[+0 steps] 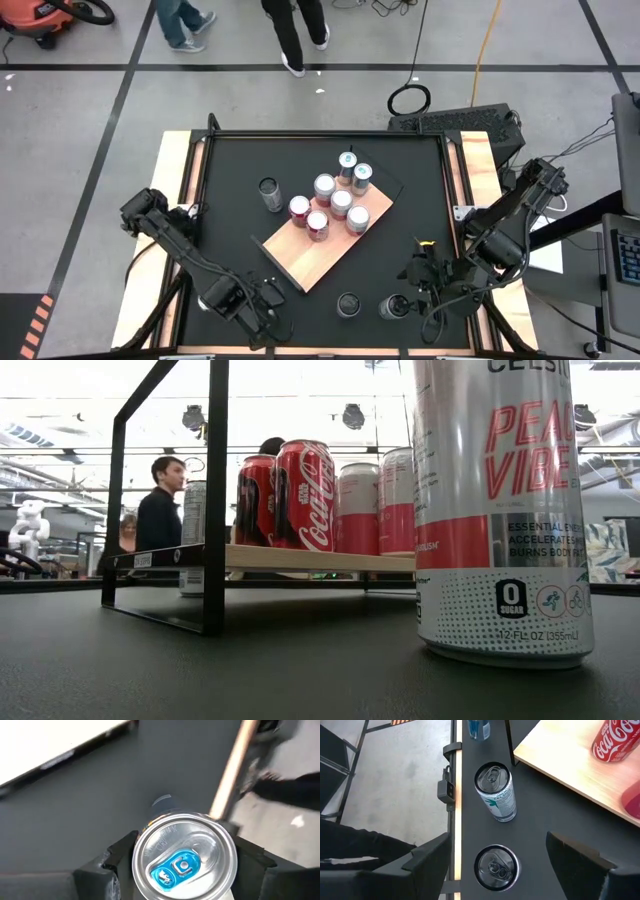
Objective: Place canned beverage on shelf
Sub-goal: Put the blue soda can on the shelf aligned with the other blue soda cans
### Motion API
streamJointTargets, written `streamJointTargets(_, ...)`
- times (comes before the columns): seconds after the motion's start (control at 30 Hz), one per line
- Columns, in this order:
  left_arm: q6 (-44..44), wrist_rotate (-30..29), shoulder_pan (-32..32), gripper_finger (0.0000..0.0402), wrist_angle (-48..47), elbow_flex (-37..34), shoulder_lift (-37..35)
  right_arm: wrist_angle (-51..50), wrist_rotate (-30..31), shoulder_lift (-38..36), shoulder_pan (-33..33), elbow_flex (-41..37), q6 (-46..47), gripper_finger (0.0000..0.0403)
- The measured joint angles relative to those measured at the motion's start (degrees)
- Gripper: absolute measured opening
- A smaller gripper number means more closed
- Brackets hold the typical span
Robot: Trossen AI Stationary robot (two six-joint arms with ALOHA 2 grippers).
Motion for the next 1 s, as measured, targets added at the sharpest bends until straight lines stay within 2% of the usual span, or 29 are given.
streamJointTargets(0.33, -2.87, -0.33, 2.73, 0.0224, -0.79, 12.57, -0.41, 0.01, -0.05, -0.01, 0.00, 0.00, -1.21, 0.0304)
streamJointTargets(0.57, -2.89, -3.77, 4.17, 0.0224, -0.31, 20.76, -0.41, 0.46, 1.28, -0.01, 0.02, -0.02, 2.27, 0.0304)
streamJointTargets(0.77, -3.15, -6.54, 5.43, 0.0224, 4.10, 25.25, -0.41, 5.76, 3.05, -0.30, -0.14, -0.04, 3.79, 0.0304)
streamJointTargets(1.0, -5.97, -10.71, 6.97, 0.0224, 12.41, 25.92, -0.41, 15.05, 6.75, -0.47, -0.13, -0.04, -0.31, 0.0304)
